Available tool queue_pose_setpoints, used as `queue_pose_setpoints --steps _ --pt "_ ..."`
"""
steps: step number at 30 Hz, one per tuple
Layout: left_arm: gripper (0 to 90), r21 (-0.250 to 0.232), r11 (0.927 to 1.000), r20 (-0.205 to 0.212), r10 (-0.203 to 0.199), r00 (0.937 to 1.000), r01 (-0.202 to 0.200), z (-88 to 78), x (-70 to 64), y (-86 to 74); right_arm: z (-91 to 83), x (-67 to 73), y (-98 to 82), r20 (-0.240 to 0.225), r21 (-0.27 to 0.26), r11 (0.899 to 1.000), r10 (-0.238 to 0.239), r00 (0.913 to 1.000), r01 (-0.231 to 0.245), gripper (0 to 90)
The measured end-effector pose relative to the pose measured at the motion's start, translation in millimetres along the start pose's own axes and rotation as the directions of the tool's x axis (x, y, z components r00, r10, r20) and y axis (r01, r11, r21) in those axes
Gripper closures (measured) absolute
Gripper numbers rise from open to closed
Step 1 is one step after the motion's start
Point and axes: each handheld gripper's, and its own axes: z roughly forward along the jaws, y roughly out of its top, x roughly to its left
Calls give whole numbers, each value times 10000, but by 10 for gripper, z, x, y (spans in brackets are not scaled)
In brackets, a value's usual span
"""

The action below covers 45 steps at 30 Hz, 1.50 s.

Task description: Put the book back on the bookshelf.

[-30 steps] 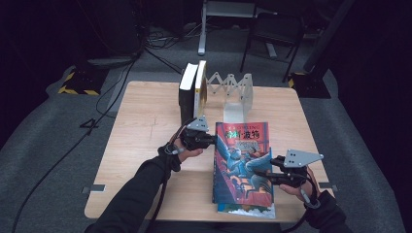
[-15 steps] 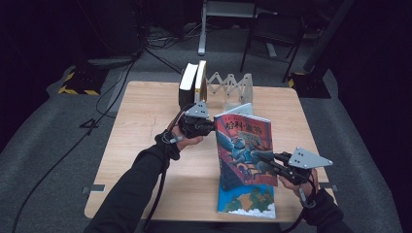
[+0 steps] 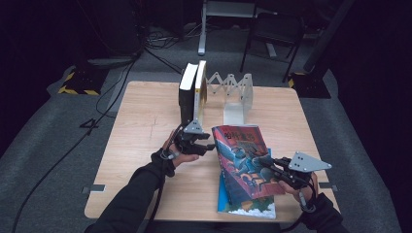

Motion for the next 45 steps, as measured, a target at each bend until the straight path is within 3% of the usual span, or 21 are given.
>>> queue_pose_setpoints --steps 1,2,3,4,6,9,12,18,21,23,26,27,30,32,34,35,37,39,40,42,45 --pt "442 0 10000 0 0 10000 0 0 0 0 0 0 0 0 0 10000 0 10000 0 842" --pt "442 102 9999 468 -90 9989 85 20 -35 -48 2 -3 -2 27 9 10000 39 10000 -39 842" --pt "398 275 9996 591 47 9982 -63 38 -78 -70 7 -5 -4 35 30 10000 44 10000 -44 842" --pt "333 335 9993 567 157 9983 -176 54 -161 -79 15 -1 -5 76 42 10000 -4 10000 4 841" --pt "320 362 9991 467 184 9987 -201 56 -183 -78 17 6 -2 131 71 10000 -37 9999 36 841" --pt "247 241 9995 1046 -219 9943 195 25 -204 -105 15 11 -3 195 68 10000 -74 9998 73 840" --pt "229 114 9991 1322 -431 9903 419 5 -246 -129 22 18 -3 237 59 9999 -89 9997 88 840" --pt "211 -55 9975 1386 -691 9879 705 84 -386 -113 20 34 -3 253 23 9997 -233 9994 232 839" --pt "199 -140 9977 950 -651 9933 667 172 -488 -52 25 54 6 241 -3 9994 -354 9991 354 838" --pt "186 -333 9909 865 -1274 9881 1307 244 -449 -57 24 66 12 199 -21 9989 -463 9987 463 838" --pt "191 -734 9734 757 -2117 9744 2172 302 -356 -72 39 93 48 139 -87 9984 -566 9983 568 838" --pt "196 -831 9681 857 -2292 9696 2362 316 -330 -78 46 108 69 124 -104 9978 -655 9978 656 838" --pt "206 -1023 9637 894 -2381 9671 2467 309 -301 -73 54 133 97 136 -102 9968 -796 9967 798 837" --pt "312 -1508 9596 946 -2252 9697 2375 247 -277 -48 15 107 101 167 -338 9970 -691 9975 697 832" --pt "343 -1903 9575 823 -2043 9755 2166 158 -273 15 -2 95 105 203 -395 9969 -667 9976 674 831" --pt "411 -2281 9542 687 -1828 9807 1938 82 -281 87 -28 75 121 265 -581 9963 -616 9978 630 828" --pt "439 -2525 9507 621 -1698 9835 1801 27 -291 143 -38 71 128 284 -603 9964 -584 9979 600 828" --pt "536 -2913 9482 283 -1239 9919 1268 -94 -330 281 -68 53 161 342 -888 9938 -635 9974 663 823" --pt "556 -2913 9482 283 -1239 9919 1268 -94 -330 281 -68 53 161 342 -888 9938 -635 9974 663 823" --pt "581 -3250 9417 36 -911 9958 873 -177 -363 392 -102 40 185 361 -1108 9919 -576 9977 613 821" --pt "630 -3457 9383 -299 -259 9992 139 -280 -418 533 -140 26 200 272 -1320 9894 -565 9980 596 811"
